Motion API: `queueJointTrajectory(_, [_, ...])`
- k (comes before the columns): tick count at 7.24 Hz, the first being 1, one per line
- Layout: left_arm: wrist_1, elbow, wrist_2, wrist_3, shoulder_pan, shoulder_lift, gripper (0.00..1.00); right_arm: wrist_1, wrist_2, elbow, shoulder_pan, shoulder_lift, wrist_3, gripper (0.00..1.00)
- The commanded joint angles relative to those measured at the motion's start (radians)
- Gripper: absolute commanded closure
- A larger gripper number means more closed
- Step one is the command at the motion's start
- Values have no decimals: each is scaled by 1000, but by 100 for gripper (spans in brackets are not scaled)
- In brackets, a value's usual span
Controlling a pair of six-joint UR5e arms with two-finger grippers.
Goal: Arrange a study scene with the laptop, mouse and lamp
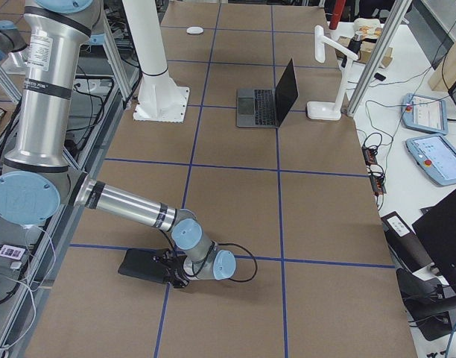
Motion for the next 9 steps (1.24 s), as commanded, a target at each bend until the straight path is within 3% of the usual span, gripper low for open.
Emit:
queueJointTrajectory(1, [2,-17,0,-8,-3,0,0,-1,2,-7,-4,1,0,13])
queueJointTrajectory(9, [10,-43,-3,-22,-4,0,0,-32,11,8,-9,-1,1,12])
